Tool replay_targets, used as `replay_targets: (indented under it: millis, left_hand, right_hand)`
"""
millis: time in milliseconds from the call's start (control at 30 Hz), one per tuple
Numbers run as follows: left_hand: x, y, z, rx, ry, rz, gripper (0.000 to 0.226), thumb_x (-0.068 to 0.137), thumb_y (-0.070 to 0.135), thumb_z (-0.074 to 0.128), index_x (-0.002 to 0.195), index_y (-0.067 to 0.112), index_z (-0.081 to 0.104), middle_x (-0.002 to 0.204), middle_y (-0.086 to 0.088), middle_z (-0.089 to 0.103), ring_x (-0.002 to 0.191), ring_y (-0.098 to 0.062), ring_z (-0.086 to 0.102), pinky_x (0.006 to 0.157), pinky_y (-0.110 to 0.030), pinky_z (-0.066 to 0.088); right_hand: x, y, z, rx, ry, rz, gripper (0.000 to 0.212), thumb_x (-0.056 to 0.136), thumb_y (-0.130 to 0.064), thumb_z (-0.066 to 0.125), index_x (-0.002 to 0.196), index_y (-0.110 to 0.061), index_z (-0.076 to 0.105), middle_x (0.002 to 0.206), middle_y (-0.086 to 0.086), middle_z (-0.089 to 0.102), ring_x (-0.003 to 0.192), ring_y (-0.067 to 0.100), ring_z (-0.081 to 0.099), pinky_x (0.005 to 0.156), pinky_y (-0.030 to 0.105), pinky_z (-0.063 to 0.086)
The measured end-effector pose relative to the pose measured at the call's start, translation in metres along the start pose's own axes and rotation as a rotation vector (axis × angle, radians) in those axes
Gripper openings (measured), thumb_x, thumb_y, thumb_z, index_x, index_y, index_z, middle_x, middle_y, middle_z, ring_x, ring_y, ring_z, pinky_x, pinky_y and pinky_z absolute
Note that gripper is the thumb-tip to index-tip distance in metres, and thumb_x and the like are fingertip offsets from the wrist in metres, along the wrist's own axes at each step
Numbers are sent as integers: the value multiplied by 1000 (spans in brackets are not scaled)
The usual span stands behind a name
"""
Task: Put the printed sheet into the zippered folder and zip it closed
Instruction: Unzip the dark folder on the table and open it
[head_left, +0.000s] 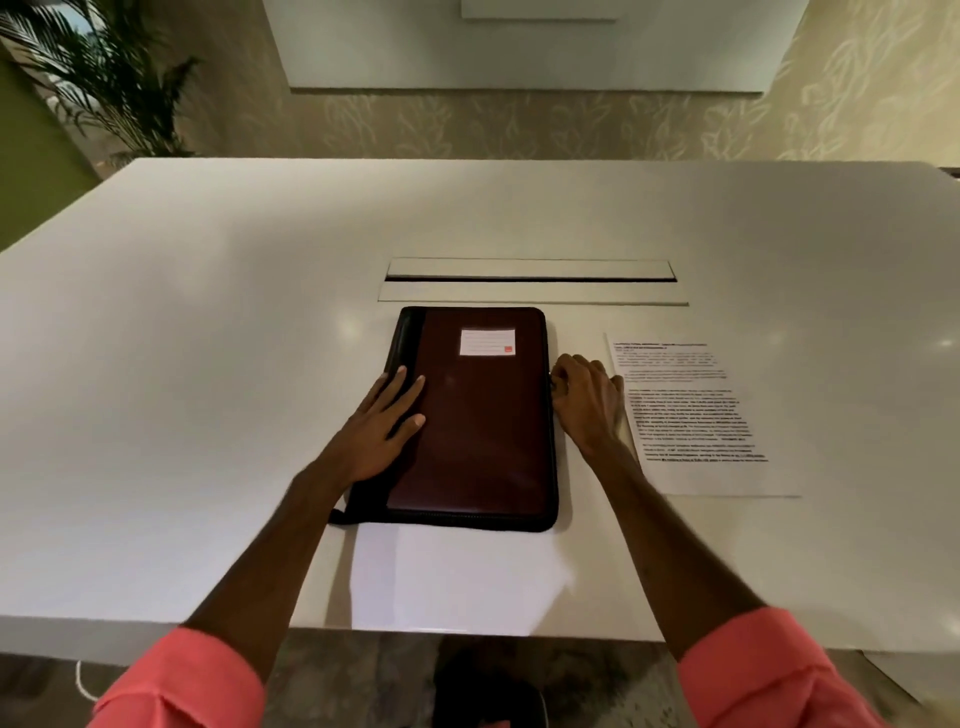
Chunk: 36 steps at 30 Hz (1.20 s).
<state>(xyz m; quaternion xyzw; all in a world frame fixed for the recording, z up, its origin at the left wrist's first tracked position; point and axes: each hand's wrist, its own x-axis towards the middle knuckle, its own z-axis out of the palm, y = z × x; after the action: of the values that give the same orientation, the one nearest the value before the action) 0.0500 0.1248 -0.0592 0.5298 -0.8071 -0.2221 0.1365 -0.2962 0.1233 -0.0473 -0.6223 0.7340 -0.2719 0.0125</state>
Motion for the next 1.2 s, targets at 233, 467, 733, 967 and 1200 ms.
replay_targets:
  millis: [233, 467, 733, 967, 1200]
  left_hand:
    - [2, -3, 2, -14, 17, -4, 90, 92, 91, 9, 169, 47, 8, 179, 15, -10, 166, -13, -16, 136, -47, 1]
    - [-1, 3, 3, -6, 4, -39, 64, 112, 59, 31, 170, 44, 9, 180, 10, -6, 167, -19, -13, 136, -51, 3]
    - [-4, 12, -4, -13, -27, -61, 64, 113, 57, 32, 171, 41, 10, 181, 7, -6, 167, -22, -11, 136, -54, 4]
    - [1, 18, -11, -60, -142, -115, 77, 110, 56, 47, 171, 38, 4, 180, 6, -15, 166, -23, -19, 134, -56, -6]
    - [-10, -2, -18, -165, -274, -56, 93, 105, 50, 61, 171, 37, -2, 177, 8, -25, 164, -21, -25, 134, -55, -7]
  right_hand:
    - [-46, -6, -13, 29, 37, 57, 16, 96, -12, 60, 86, -24, 58, 86, -8, 65, 87, 20, 59, 83, 42, 38]
    - [-99, -13, -27, 20, 69, 58, 11, 93, -13, 68, 90, -23, 64, 88, -7, 68, 90, 21, 60, 79, 36, 33]
    - [-154, -3, -51, -27, 76, -36, 15, 86, -10, 75, 88, -23, 66, 85, -9, 68, 85, 19, 60, 79, 40, 42]
    - [-213, -26, -59, 7, 130, -29, 13, 83, -11, 79, 86, -19, 70, 80, -5, 70, 79, 20, 64, 77, 39, 48]
    - [-232, -83, -48, 87, 88, 17, 12, 80, -17, 79, 80, -21, 69, 74, -8, 68, 74, 15, 64, 77, 36, 47]
